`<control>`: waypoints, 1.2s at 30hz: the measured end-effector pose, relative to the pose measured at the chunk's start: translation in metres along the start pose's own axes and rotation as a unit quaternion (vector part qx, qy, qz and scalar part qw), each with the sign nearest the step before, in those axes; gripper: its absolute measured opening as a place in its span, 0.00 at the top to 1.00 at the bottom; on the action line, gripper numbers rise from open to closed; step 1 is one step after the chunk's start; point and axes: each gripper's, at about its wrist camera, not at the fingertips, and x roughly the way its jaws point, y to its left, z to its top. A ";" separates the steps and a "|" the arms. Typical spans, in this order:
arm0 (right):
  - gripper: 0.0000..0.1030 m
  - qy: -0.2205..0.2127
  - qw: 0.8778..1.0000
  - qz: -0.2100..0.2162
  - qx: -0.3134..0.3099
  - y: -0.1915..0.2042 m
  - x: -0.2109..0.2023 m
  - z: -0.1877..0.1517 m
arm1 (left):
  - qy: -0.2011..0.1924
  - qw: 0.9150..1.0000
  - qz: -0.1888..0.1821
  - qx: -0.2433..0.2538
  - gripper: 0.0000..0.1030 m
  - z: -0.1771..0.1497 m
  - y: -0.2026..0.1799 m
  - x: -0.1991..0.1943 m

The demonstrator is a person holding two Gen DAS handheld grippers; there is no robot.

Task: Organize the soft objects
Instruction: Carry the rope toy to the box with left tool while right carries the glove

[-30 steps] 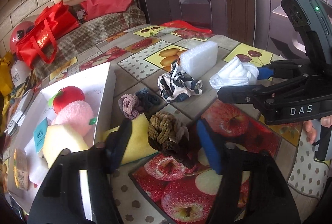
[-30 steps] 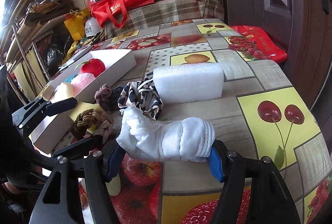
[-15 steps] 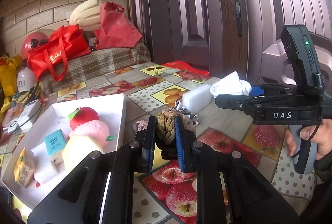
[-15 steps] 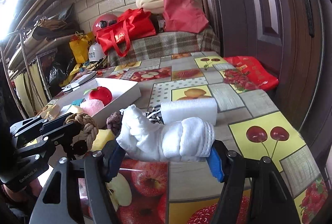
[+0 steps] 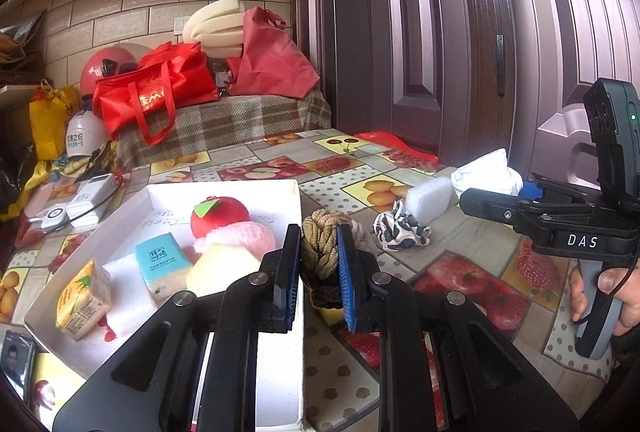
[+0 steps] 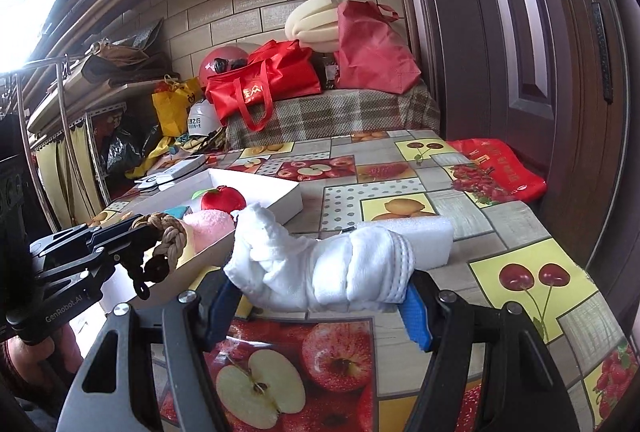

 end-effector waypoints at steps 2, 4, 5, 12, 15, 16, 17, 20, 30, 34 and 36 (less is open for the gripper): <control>0.33 0.003 1.000 0.006 -0.003 0.005 0.003 -0.001 | 0.000 1.000 0.006 -0.006 0.84 -0.001 0.007 -0.002; 0.33 0.006 1.000 0.014 -0.009 0.013 0.006 -0.001 | 0.000 1.000 0.013 -0.009 0.84 -0.002 0.014 -0.003; 0.33 0.008 1.000 0.018 -0.012 0.017 0.009 -0.001 | 0.000 1.000 0.017 -0.011 0.84 -0.002 0.018 -0.003; 0.33 0.013 0.998 0.047 -0.038 0.049 0.024 -0.002 | 0.003 0.999 0.043 -0.027 0.84 -0.006 0.046 -0.006; 0.33 0.011 0.997 0.057 -0.057 0.065 0.028 -0.002 | 0.005 0.998 0.057 -0.034 0.84 -0.007 0.059 -0.007; 0.33 0.010 0.996 0.060 -0.063 0.069 0.029 -0.002 | 0.006 0.997 0.062 -0.036 0.84 -0.008 0.064 -0.007; 0.33 0.009 0.996 0.062 -0.068 0.073 0.030 -0.002 | 0.007 0.997 0.066 -0.039 0.84 -0.008 0.069 -0.008; 0.33 0.009 0.994 0.071 -0.080 0.086 0.037 -0.001 | 0.013 0.996 0.079 -0.049 0.84 -0.009 0.085 -0.006; 0.33 0.025 0.986 0.116 -0.116 0.132 0.064 0.002 | 0.033 0.986 0.097 -0.133 0.84 -0.012 0.136 0.004; 0.33 0.039 0.983 0.129 -0.128 0.146 0.076 0.002 | 0.038 0.984 0.106 -0.135 0.83 -0.011 0.139 0.008; 0.32 0.054 0.979 0.139 -0.140 0.153 0.082 0.000 | 0.039 0.985 0.111 -0.126 0.83 -0.009 0.139 0.012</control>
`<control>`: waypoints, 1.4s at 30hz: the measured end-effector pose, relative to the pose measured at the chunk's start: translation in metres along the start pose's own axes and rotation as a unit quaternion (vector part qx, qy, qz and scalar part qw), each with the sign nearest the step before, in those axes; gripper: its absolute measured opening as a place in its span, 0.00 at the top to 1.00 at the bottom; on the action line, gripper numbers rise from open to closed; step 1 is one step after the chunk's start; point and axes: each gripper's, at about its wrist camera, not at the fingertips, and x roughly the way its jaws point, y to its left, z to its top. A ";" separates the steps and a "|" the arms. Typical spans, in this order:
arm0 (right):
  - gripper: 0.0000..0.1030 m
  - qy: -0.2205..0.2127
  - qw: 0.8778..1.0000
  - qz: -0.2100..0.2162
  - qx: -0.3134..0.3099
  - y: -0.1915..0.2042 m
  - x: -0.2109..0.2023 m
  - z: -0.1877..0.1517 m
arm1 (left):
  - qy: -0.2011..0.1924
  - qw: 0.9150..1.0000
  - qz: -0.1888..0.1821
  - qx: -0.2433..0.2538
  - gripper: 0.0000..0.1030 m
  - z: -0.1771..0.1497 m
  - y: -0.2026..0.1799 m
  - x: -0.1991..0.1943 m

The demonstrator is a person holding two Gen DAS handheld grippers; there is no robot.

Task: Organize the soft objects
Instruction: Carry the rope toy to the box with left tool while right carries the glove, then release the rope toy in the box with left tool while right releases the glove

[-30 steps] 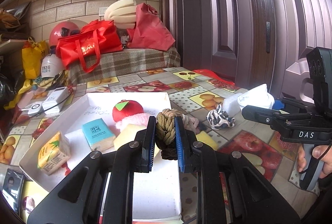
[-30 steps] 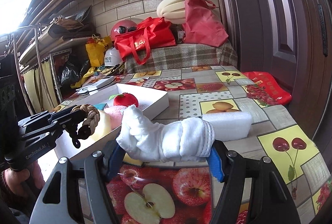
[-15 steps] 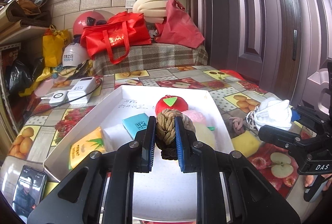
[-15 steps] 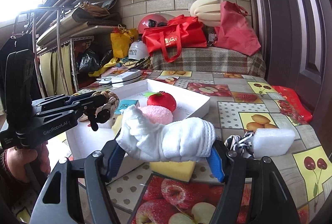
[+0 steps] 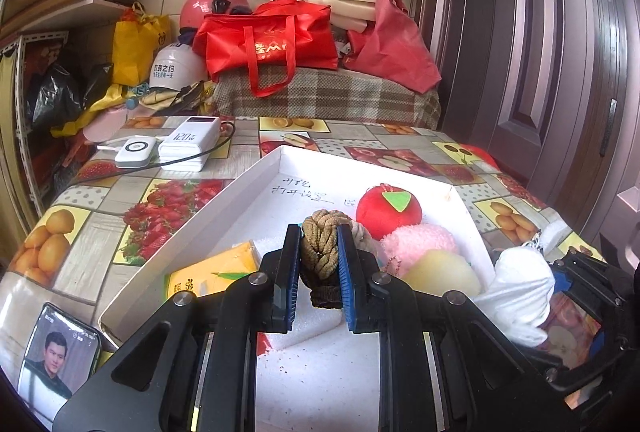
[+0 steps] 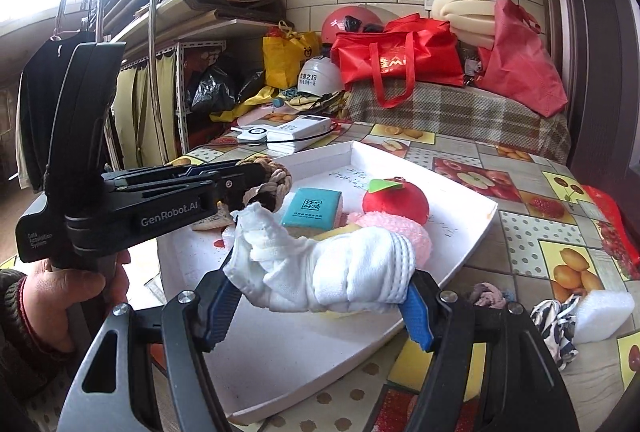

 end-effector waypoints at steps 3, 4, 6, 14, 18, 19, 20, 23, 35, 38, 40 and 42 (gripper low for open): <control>0.32 0.041 0.998 0.029 -0.030 0.010 0.015 0.000 | 0.004 1.000 0.004 0.007 0.83 0.002 -0.001 0.004; 0.32 0.058 0.997 0.034 -0.041 0.015 0.022 -0.001 | 0.005 1.000 0.004 0.005 0.83 0.002 0.000 0.005; 0.33 0.100 0.992 0.042 -0.058 0.022 0.037 -0.003 | 0.002 1.000 0.003 0.001 0.83 0.001 0.001 0.003; 0.32 0.119 0.993 -0.025 -0.005 0.002 0.057 0.002 | 0.000 1.000 0.004 0.008 0.83 0.002 0.001 0.002; 0.32 0.096 0.989 -0.052 0.101 -0.037 0.055 0.005 | 0.004 1.000 0.010 0.019 0.83 0.003 -0.003 0.004; 0.32 0.091 0.988 -0.054 0.110 -0.039 0.052 0.005 | 0.007 1.000 0.013 0.024 0.83 0.003 -0.005 0.006; 0.32 0.085 0.989 -0.053 0.111 -0.039 0.050 0.005 | 0.006 0.999 0.016 0.028 0.83 0.004 -0.008 0.007; 0.32 0.071 0.992 -0.054 0.093 -0.031 0.045 0.007 | 0.003 0.999 0.022 0.045 0.83 0.005 -0.016 0.013; 0.00 0.048 0.995 -0.082 0.036 -0.011 0.040 0.013 | -0.039 0.997 0.063 0.027 0.00 0.004 -0.013 0.000; 0.00 0.042 0.995 -0.086 0.035 -0.011 0.038 0.014 | -0.043 0.996 0.072 0.030 0.00 0.004 -0.015 -0.002; 0.00 0.041 0.994 -0.089 0.041 -0.013 0.037 0.014 | -0.045 0.996 0.076 0.023 0.00 0.003 -0.011 -0.003; 0.00 0.040 0.994 -0.089 0.049 -0.017 0.037 0.014 | -0.048 0.996 0.079 0.014 0.00 0.003 -0.008 -0.004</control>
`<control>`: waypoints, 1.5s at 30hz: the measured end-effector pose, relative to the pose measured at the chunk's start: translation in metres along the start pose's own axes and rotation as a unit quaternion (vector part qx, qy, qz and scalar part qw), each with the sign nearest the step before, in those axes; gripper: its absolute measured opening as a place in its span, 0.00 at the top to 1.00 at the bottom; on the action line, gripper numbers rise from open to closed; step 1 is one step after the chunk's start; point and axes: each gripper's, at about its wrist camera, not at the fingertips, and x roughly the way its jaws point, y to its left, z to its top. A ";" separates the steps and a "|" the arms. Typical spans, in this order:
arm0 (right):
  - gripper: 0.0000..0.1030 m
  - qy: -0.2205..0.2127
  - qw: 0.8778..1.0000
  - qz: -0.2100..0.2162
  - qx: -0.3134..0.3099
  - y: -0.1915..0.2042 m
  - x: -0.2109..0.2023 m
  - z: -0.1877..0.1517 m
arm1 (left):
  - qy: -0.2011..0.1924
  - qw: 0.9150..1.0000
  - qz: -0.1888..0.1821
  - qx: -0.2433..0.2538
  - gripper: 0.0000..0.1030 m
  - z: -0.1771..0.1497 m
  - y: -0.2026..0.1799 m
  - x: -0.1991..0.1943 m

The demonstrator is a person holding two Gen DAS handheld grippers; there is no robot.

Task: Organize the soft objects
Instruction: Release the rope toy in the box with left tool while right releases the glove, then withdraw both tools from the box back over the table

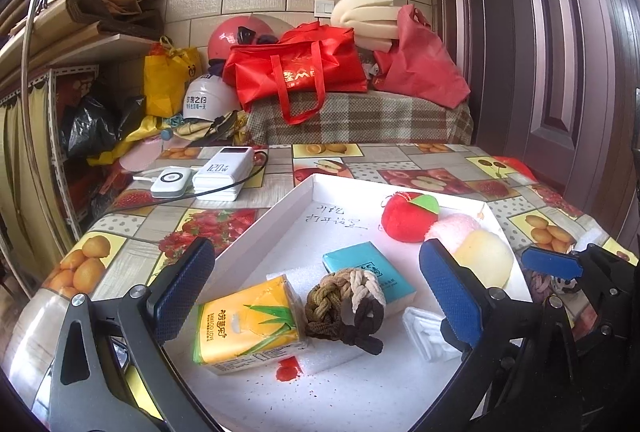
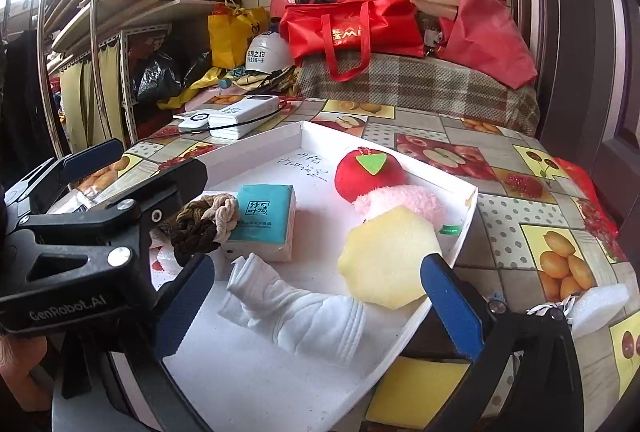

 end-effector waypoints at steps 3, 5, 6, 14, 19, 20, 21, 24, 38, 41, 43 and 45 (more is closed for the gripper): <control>0.00 0.000 1.000 0.000 0.009 -0.004 0.000 0.000 | 0.000 1.000 0.002 -0.010 0.00 -0.001 0.004 0.000; 0.00 -0.002 1.000 -0.001 0.011 -0.003 0.000 -0.001 | -0.001 1.000 0.002 -0.012 0.00 -0.001 0.005 0.000; 0.00 -0.003 1.000 -0.001 0.011 -0.003 -0.001 -0.001 | -0.001 1.000 0.002 -0.011 0.00 -0.001 0.005 0.000; 0.00 -0.019 1.000 -0.002 0.012 -0.003 -0.007 -0.002 | -0.004 1.000 0.003 -0.011 0.00 -0.001 0.006 -0.002; 0.00 -0.030 0.999 0.000 0.021 -0.007 -0.011 -0.002 | -0.009 1.000 0.006 -0.012 0.00 0.000 0.006 -0.005; 0.00 -0.033 0.999 0.001 0.023 -0.007 -0.012 -0.003 | -0.011 1.000 0.007 -0.012 0.00 0.000 0.006 -0.006; 0.00 -0.038 0.999 0.003 0.024 -0.008 -0.014 -0.003 | -0.013 1.000 0.008 -0.011 0.00 0.000 0.005 -0.007; 0.00 -0.049 0.999 0.004 0.023 -0.007 -0.020 -0.005 | -0.016 1.000 0.009 -0.011 0.00 0.000 0.004 -0.009; 0.00 -0.077 0.997 0.013 0.021 -0.010 -0.040 -0.014 | -0.025 1.000 0.014 -0.002 0.00 -0.003 -0.002 -0.018; 0.00 -0.090 0.996 0.017 0.021 -0.016 -0.052 -0.020 | -0.025 1.000 0.009 -0.001 0.00 -0.005 -0.005 -0.022; 0.00 -0.096 0.995 0.007 0.017 -0.024 -0.062 -0.025 | -0.024 1.000 0.002 0.001 0.00 -0.006 -0.007 -0.024; 0.00 -0.099 0.995 -0.010 0.016 -0.037 -0.072 -0.031 | -0.024 1.000 -0.007 0.003 0.00 -0.007 -0.010 -0.027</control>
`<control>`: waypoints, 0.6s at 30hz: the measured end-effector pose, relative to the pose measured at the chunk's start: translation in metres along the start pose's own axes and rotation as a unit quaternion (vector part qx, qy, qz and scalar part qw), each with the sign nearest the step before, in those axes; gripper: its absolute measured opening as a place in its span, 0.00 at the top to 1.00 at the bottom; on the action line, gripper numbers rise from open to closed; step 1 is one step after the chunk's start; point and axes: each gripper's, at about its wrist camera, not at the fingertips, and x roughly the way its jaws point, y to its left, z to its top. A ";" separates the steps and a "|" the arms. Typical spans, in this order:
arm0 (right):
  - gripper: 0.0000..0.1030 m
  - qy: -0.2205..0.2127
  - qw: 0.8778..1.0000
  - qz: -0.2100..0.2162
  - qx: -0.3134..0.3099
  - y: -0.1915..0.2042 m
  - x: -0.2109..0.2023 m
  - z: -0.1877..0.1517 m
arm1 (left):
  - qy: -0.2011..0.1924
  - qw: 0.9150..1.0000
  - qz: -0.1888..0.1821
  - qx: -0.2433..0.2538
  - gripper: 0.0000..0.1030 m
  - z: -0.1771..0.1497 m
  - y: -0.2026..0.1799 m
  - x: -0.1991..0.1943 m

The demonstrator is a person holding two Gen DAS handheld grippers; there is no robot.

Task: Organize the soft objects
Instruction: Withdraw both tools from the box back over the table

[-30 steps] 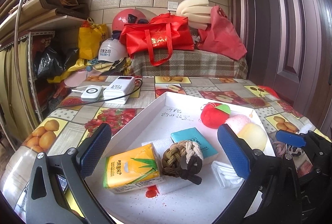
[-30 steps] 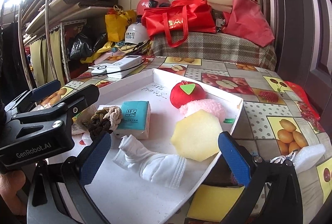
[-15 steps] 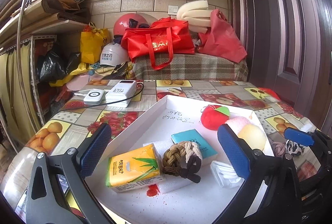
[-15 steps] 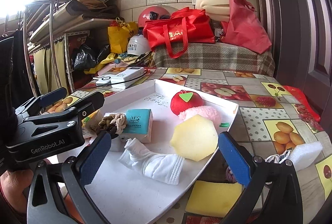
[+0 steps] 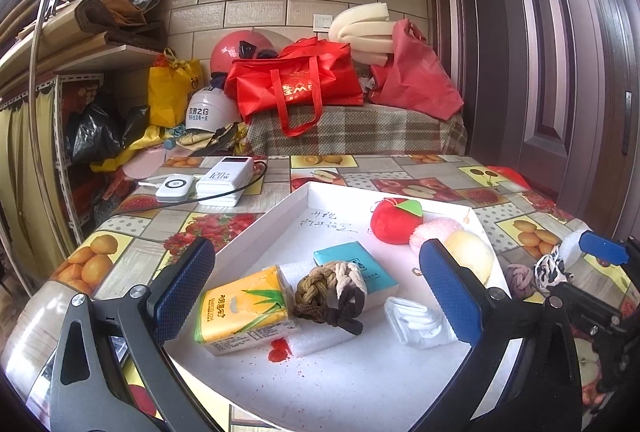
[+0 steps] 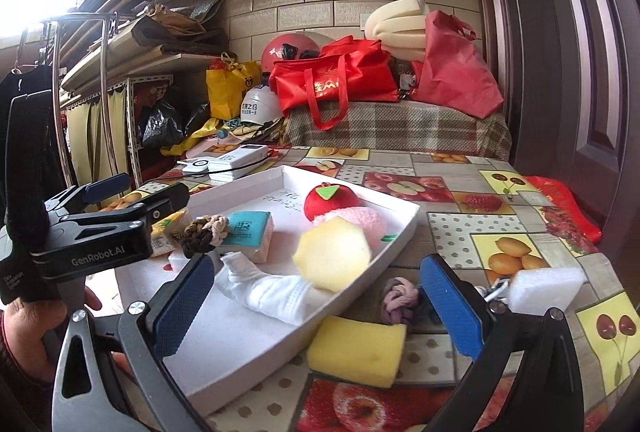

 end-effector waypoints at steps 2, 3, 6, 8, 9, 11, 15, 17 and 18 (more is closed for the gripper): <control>0.00 0.002 1.000 -0.023 0.008 -0.022 -0.010 -0.002 | 0.005 1.000 -0.014 0.005 0.00 -0.001 -0.005 -0.003; 0.00 0.006 0.999 -0.036 0.017 -0.035 -0.014 -0.004 | 0.008 1.000 -0.022 0.010 0.00 -0.002 -0.010 -0.004; 0.00 0.015 0.994 -0.090 0.059 -0.086 -0.028 -0.011 | 0.016 0.997 -0.056 0.044 0.00 -0.005 -0.031 -0.008; 0.00 0.021 0.987 -0.129 0.089 -0.121 -0.039 -0.016 | 0.023 0.993 -0.095 0.068 0.00 -0.009 -0.050 -0.013; 0.00 0.025 0.983 -0.146 0.105 -0.137 -0.043 -0.019 | 0.030 0.990 -0.118 0.077 0.00 -0.010 -0.060 -0.015; 0.00 0.033 0.976 -0.162 0.144 -0.167 -0.052 -0.025 | 0.050 0.981 -0.165 0.094 0.00 -0.013 -0.084 -0.017; 0.00 0.045 0.962 -0.153 0.222 -0.199 -0.057 -0.037 | 0.081 0.961 -0.223 0.140 0.00 -0.018 -0.140 -0.012; 0.00 0.057 0.961 -0.150 0.226 -0.200 -0.052 -0.038 | 0.086 0.957 -0.233 0.152 0.00 -0.017 -0.162 -0.004; 0.00 0.059 0.961 -0.150 0.223 -0.198 -0.051 -0.037 | 0.092 0.955 -0.236 0.155 0.00 -0.017 -0.172 0.002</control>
